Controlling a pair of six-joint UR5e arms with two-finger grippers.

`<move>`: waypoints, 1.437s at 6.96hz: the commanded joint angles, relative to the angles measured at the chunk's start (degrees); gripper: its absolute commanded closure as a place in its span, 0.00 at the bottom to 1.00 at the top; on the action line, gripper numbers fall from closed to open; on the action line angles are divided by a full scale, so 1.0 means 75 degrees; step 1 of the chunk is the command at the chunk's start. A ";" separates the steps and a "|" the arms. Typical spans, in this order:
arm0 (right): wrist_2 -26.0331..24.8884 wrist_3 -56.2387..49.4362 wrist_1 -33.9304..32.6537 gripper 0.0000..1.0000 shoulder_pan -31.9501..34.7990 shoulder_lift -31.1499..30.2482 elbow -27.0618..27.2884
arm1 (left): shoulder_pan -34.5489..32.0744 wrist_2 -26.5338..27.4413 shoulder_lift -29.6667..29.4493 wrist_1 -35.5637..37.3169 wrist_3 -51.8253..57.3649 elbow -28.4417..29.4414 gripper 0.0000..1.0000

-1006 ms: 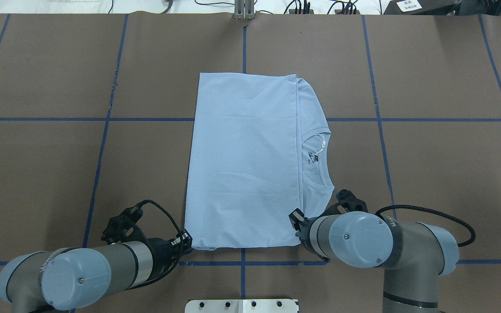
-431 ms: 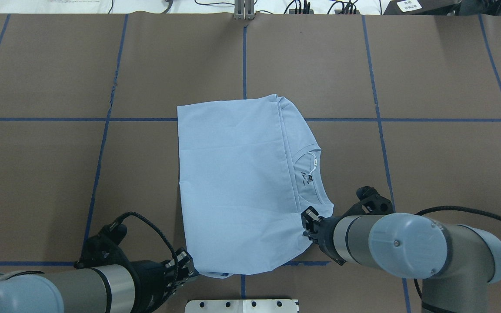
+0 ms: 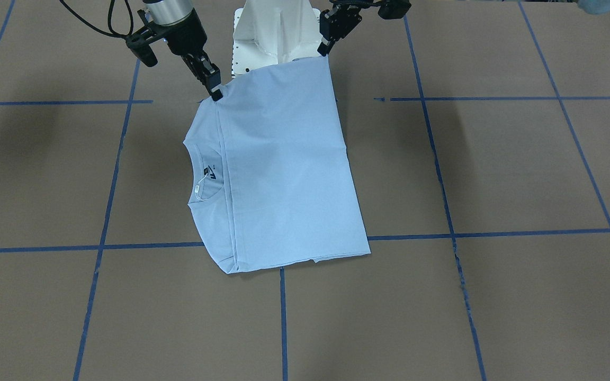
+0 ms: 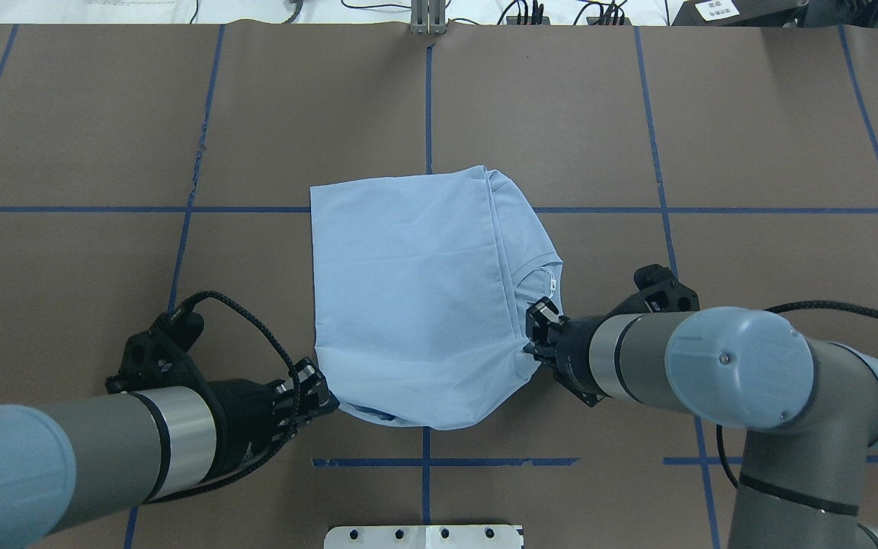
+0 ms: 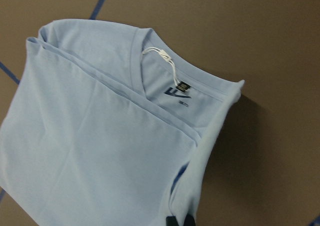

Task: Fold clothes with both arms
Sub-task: 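Lift the near edge with both grippers and fold it away from the robot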

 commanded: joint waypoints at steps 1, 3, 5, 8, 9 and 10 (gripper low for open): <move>0.0428 -0.0493 -0.0094 1.00 0.0974 0.0947 -0.1049 | -0.1056 -0.0446 -0.0402 -0.0032 0.0906 0.0726 1.00; 0.0441 -0.0518 -0.0058 1.00 0.1305 0.1651 -0.1988 | -0.1657 -0.0473 -0.0686 -0.0138 0.1330 0.1596 1.00; 0.0465 -0.0693 0.0000 1.00 0.1457 0.2027 -0.2739 | -0.1775 -0.0472 -0.0733 -0.0499 0.1343 0.1936 1.00; 0.0593 -0.0729 0.0420 1.00 0.1832 0.2764 -0.4038 | -0.2360 -0.0461 -0.1479 -0.0840 0.1938 0.3350 1.00; 0.0628 -0.0741 0.1199 1.00 0.1926 0.3069 -0.4925 | -0.2629 -0.0438 -0.1541 -0.1561 0.2370 0.4076 1.00; 0.0930 -0.0880 0.2008 0.92 0.2171 0.3443 -0.6129 | -0.2991 -0.0437 -0.1553 -0.2508 0.2931 0.5104 1.00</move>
